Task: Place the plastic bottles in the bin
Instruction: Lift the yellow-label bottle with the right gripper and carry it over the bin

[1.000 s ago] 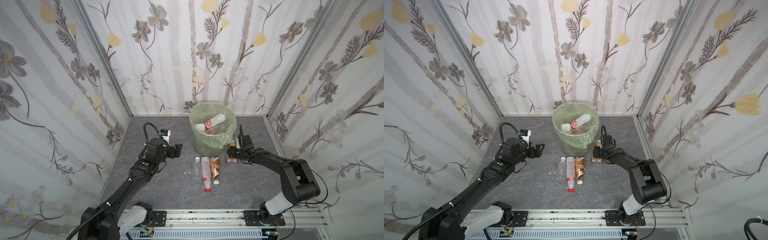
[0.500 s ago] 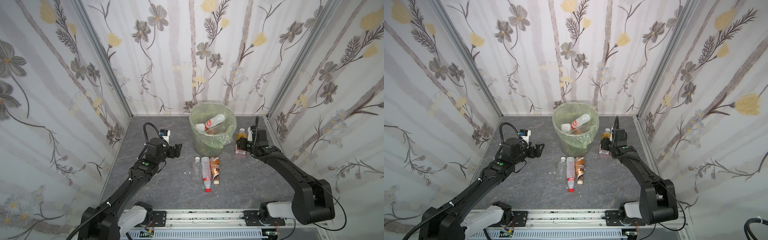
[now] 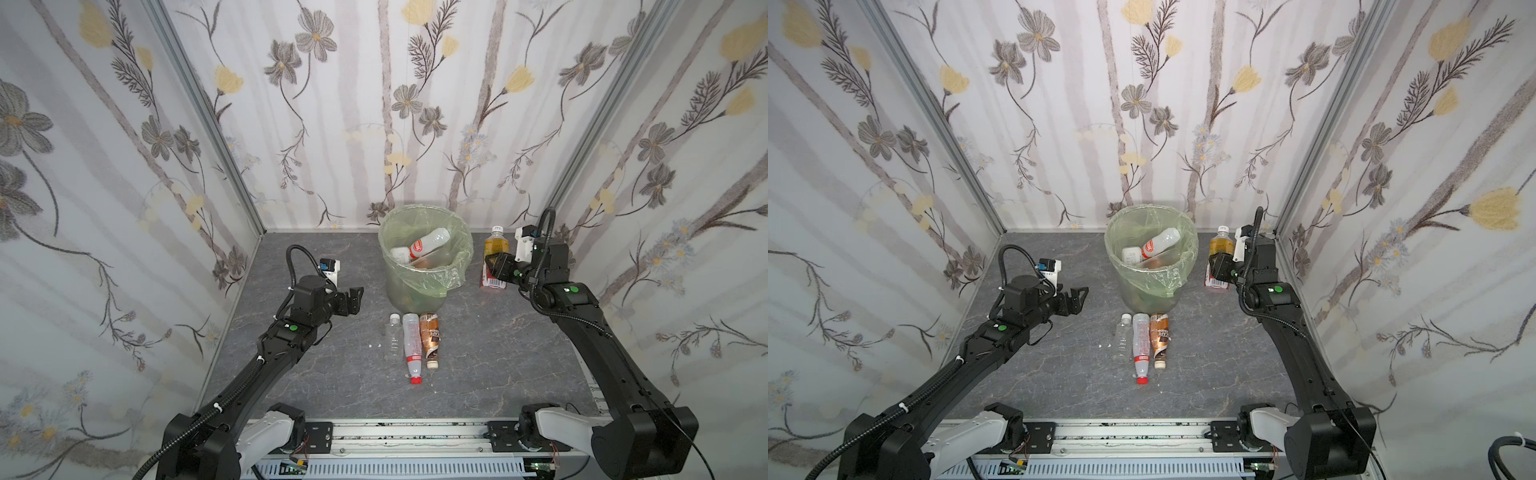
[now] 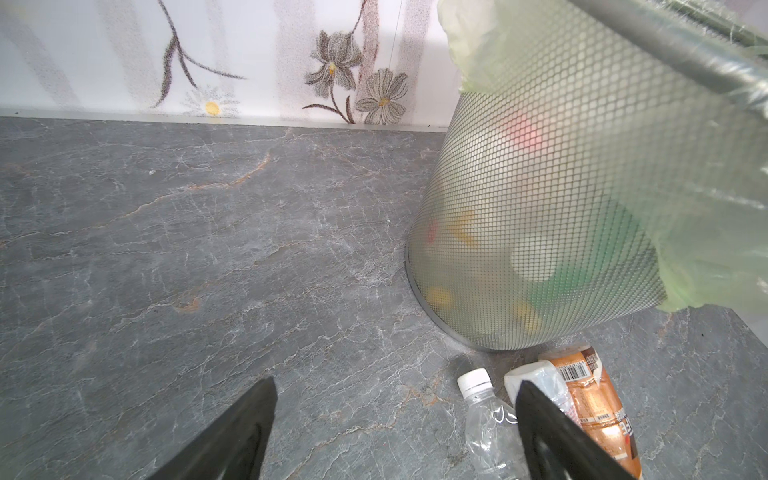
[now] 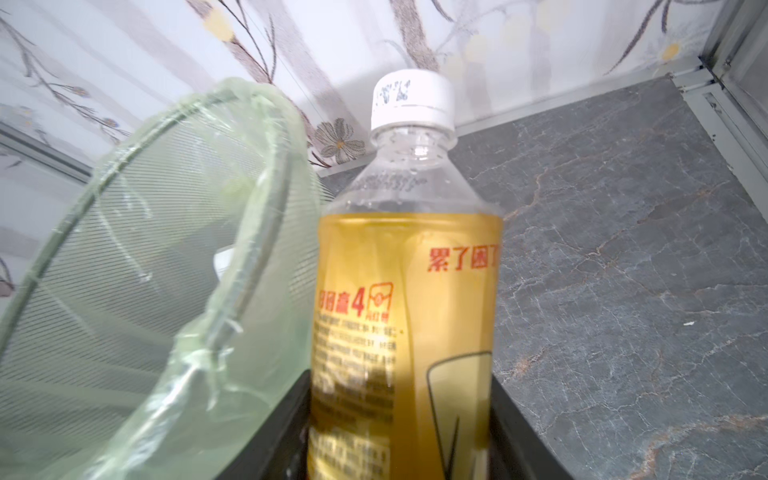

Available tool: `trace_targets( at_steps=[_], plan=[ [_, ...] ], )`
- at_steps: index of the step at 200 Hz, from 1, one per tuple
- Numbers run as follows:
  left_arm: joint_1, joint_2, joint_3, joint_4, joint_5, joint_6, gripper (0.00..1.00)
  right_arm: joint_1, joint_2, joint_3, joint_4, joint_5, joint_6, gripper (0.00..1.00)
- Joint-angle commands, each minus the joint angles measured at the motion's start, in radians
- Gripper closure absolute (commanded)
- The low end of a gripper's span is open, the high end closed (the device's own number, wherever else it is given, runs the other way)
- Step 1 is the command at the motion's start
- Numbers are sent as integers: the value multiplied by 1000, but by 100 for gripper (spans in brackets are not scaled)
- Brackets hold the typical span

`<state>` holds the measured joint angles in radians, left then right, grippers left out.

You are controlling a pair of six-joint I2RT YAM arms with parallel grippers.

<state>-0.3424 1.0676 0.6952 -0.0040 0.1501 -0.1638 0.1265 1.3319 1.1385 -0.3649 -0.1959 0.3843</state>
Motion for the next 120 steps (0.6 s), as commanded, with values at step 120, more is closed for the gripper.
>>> trace_targets(
  at_steps=[120],
  plan=[
    [3,-6,11,38,3,-7,9,15,-4,173,243,-336,149,46]
  ],
)
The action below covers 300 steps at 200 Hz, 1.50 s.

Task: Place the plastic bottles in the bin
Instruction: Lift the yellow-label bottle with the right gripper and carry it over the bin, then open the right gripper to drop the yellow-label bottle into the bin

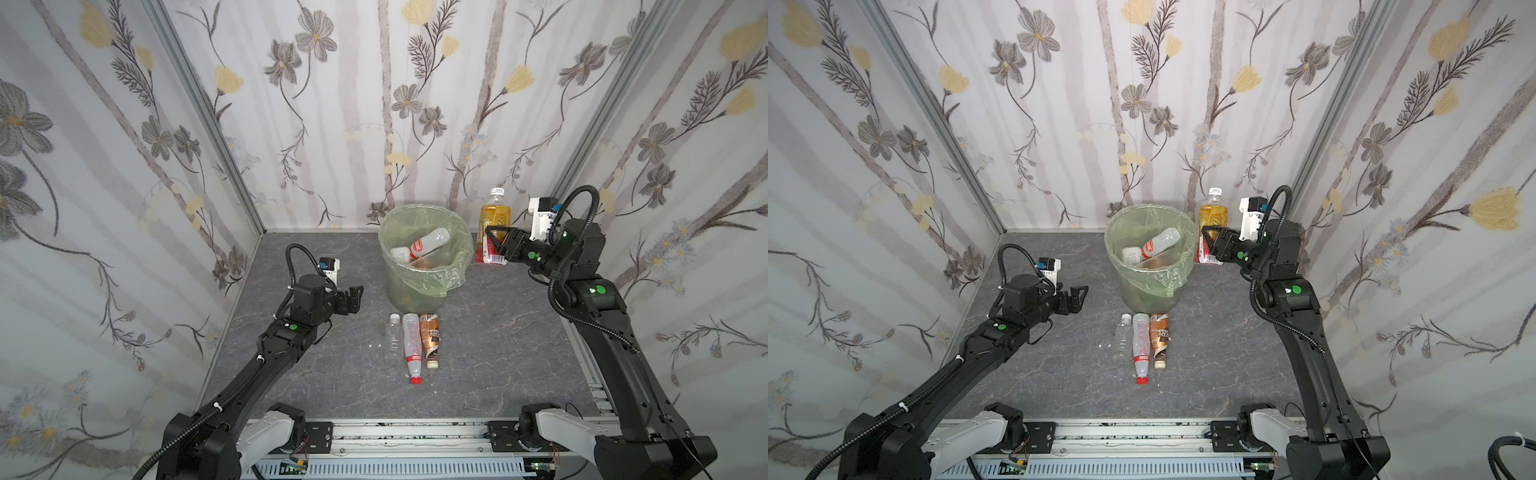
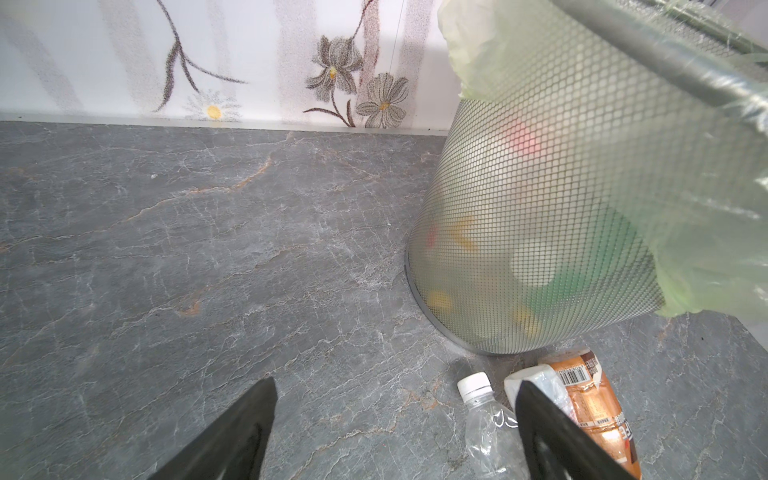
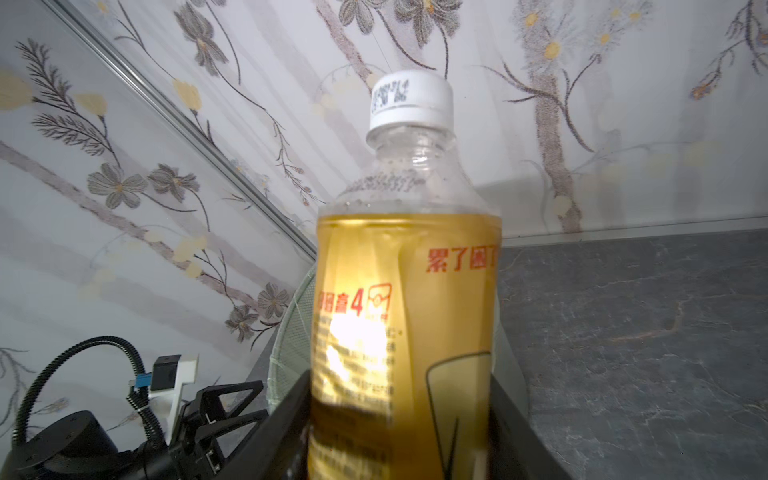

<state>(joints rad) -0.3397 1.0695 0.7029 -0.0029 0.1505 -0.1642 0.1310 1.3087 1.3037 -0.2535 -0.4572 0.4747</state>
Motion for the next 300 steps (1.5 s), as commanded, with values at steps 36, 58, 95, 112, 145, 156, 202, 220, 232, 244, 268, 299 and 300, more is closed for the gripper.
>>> trace_targets(
  at_steps=[36,58,95,112,145,156,202,220,232,244,268,299,300],
  plan=[
    [0,-3,4,37,6,-7,9,59,67,21,231,-77,101,46],
    [0,-5,0,37,7,-6,9,101,110,50,261,-61,110,46],
    [1,-15,-11,37,8,-4,8,149,177,92,281,-35,124,45],
    [2,-17,-14,37,9,-4,8,156,195,92,290,-27,133,45],
    [1,-8,-11,38,15,-3,8,176,223,89,290,-9,146,42],
    [2,-5,-10,40,15,-4,9,184,231,88,292,-5,153,41],
    [1,-20,-15,40,16,-3,9,201,241,82,286,34,149,27],
    [4,-21,-14,40,19,-5,9,204,240,73,283,37,146,22],
    [3,-20,-14,40,21,-5,9,205,238,68,279,40,141,20],
    [4,-20,-12,40,24,-5,9,206,235,63,271,44,137,20],
    [4,-19,-8,40,32,-7,9,206,220,49,251,65,117,19],
    [3,-19,-6,40,55,-11,9,206,182,33,202,103,70,19],
    [4,-20,-6,40,56,-11,9,206,182,32,200,104,68,19]
  ],
)
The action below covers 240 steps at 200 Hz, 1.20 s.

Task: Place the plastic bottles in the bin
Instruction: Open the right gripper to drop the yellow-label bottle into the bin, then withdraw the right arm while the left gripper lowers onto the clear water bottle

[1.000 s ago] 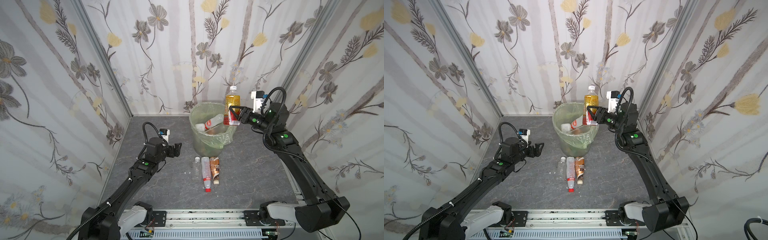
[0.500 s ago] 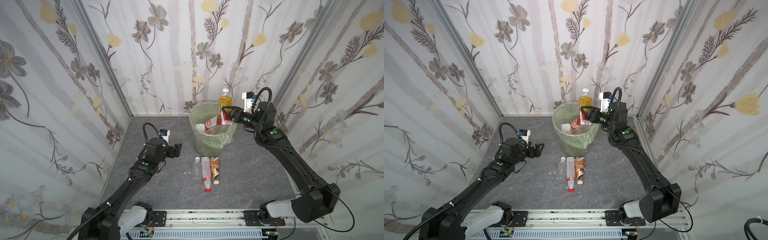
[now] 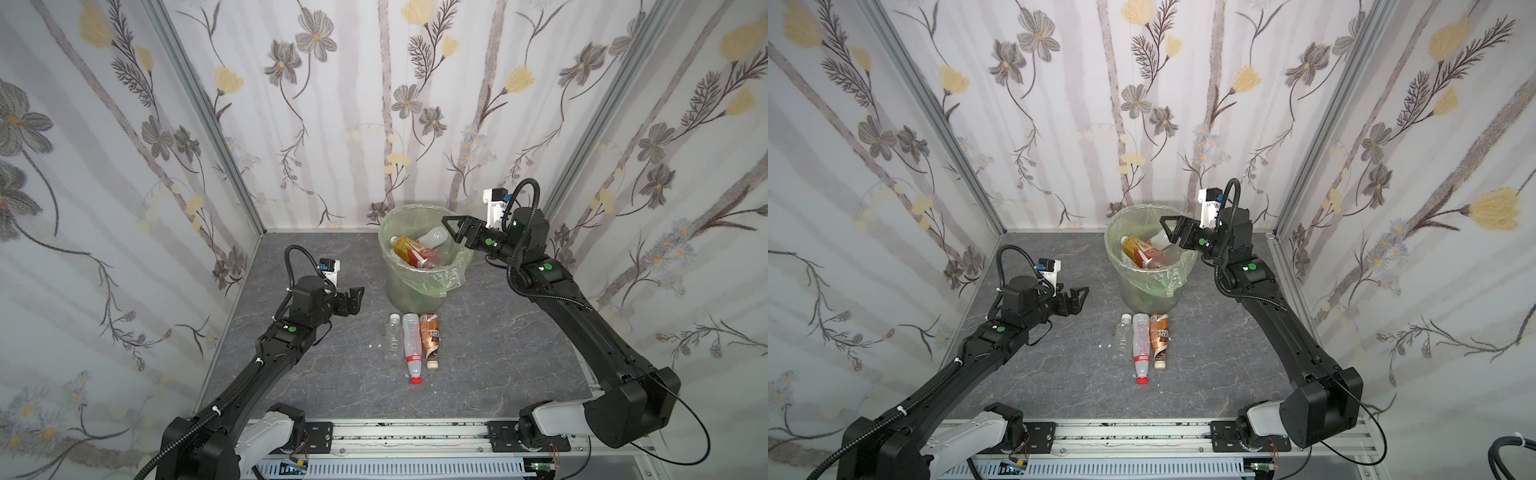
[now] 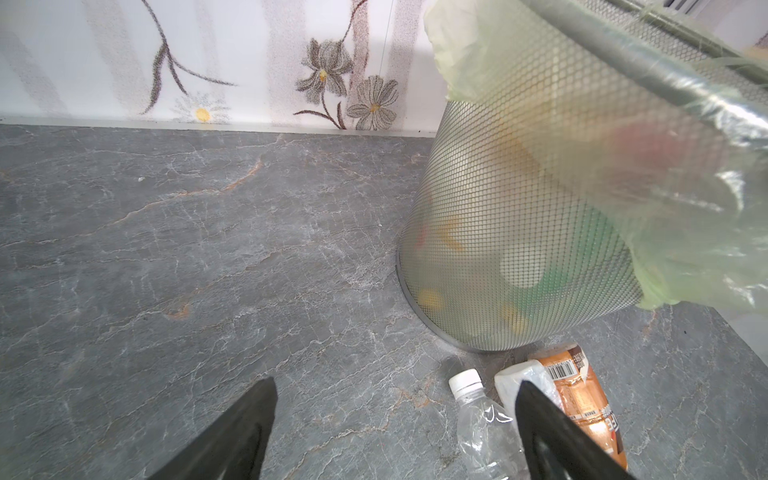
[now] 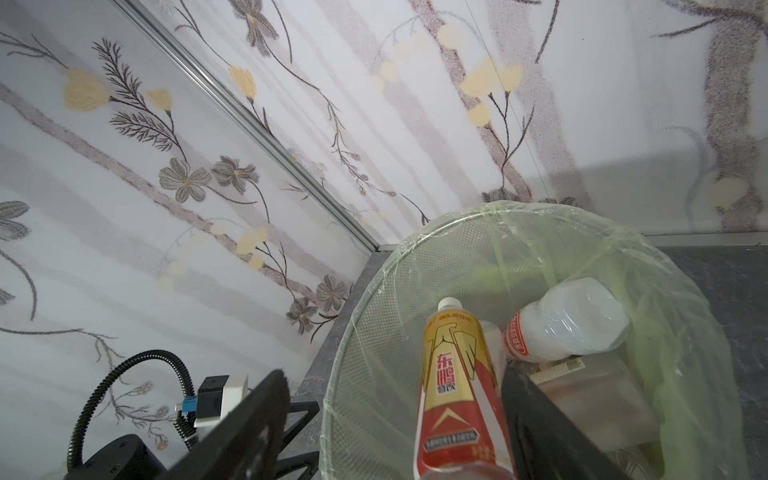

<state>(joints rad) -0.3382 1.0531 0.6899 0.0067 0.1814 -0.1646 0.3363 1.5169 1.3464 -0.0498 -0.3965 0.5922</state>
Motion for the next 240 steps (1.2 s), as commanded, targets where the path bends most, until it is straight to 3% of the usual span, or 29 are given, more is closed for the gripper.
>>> trace_targets(
  at_steps=[1,123,175,240],
  plan=[
    [1,-3,7,30,28,-11,9,1,-29,-12,-5,44,-51,19],
    [-29,42,-16,28,142,-52,12,-113,-333,-303,-101,126,-100,15],
    [-69,82,-25,27,167,-63,15,-188,-326,-358,-111,114,-119,15],
    [-134,136,-66,26,152,-117,15,-207,-280,-396,-20,117,-115,14]
  ],
)
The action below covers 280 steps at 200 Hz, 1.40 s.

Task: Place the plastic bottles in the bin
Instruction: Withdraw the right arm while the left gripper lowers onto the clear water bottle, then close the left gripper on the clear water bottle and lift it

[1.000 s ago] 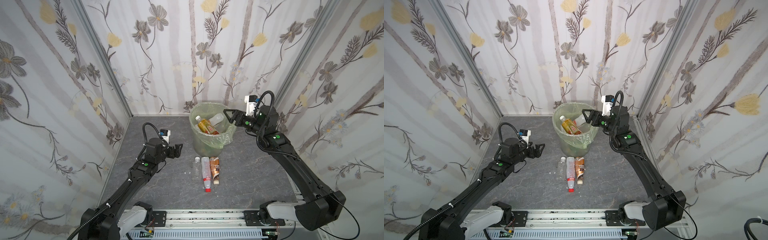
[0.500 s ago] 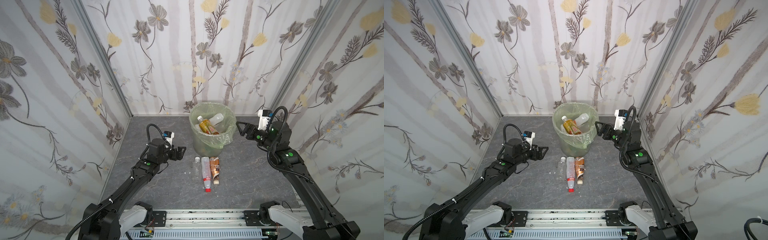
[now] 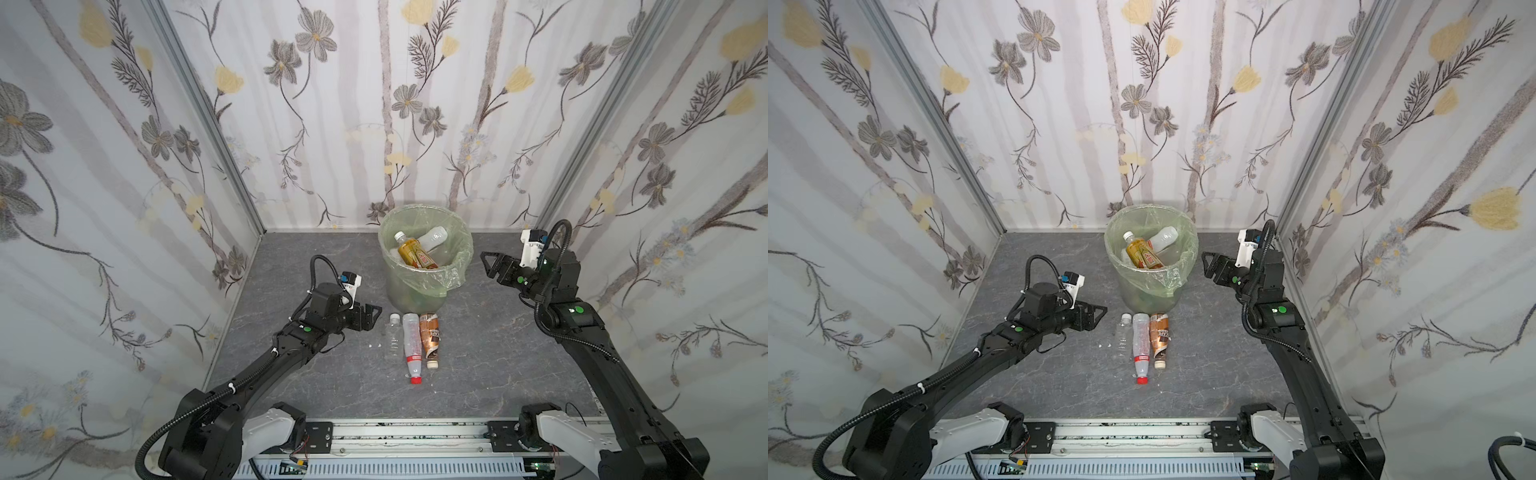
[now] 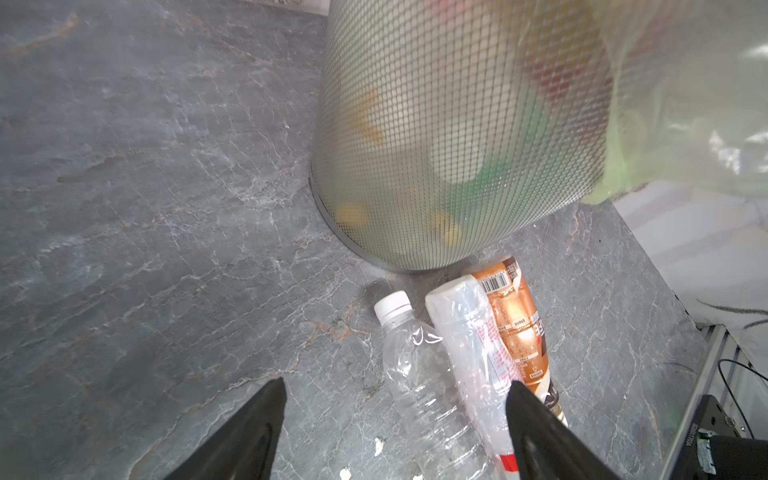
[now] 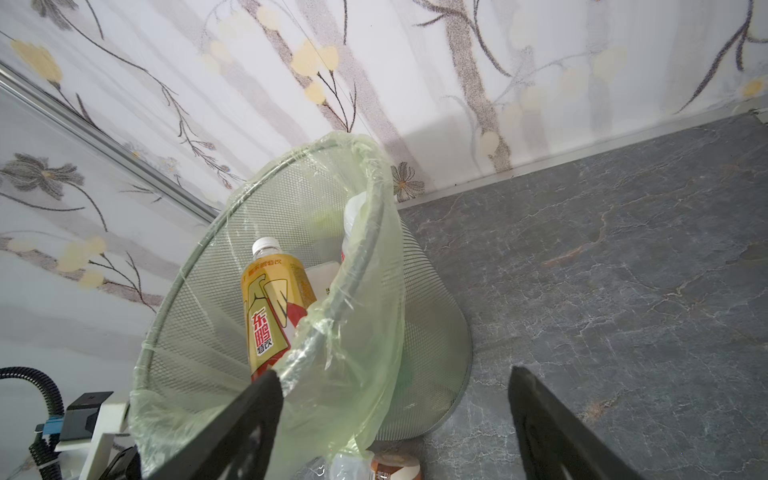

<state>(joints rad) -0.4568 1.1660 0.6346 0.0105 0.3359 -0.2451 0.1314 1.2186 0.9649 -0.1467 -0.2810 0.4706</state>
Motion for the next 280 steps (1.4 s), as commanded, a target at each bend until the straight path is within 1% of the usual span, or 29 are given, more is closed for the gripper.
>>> trace_targets(
  at_steps=[1,36,56,69,72,93,132,176,205,236,280],
  plan=[
    [-16,24,-11,22,-2,-37,15,-2,19,-15,77,2,8,14],
    [-69,84,-14,22,-17,-76,17,-9,42,-30,113,-8,20,14],
    [-92,88,-18,22,-22,-84,17,-15,50,-31,117,-9,23,14],
    [-101,88,-25,22,-21,-93,17,-18,52,-34,119,-10,23,14],
    [-105,109,-26,23,-18,-96,16,-18,52,-35,119,-10,23,14],
    [-123,131,-38,22,0,-112,16,-25,49,-44,122,-11,23,14],
    [-173,169,-56,23,-10,-147,14,-39,50,-57,140,-22,22,14],
    [-228,240,-26,23,-8,-151,14,-45,68,-61,160,-37,31,14],
    [-246,299,1,23,-8,-142,20,-50,75,-63,160,-39,30,14],
    [-252,354,27,23,-10,-136,24,-59,73,-71,160,-37,30,14],
    [-257,376,36,22,-32,-138,32,-69,73,-83,161,-42,28,14]
  ],
)
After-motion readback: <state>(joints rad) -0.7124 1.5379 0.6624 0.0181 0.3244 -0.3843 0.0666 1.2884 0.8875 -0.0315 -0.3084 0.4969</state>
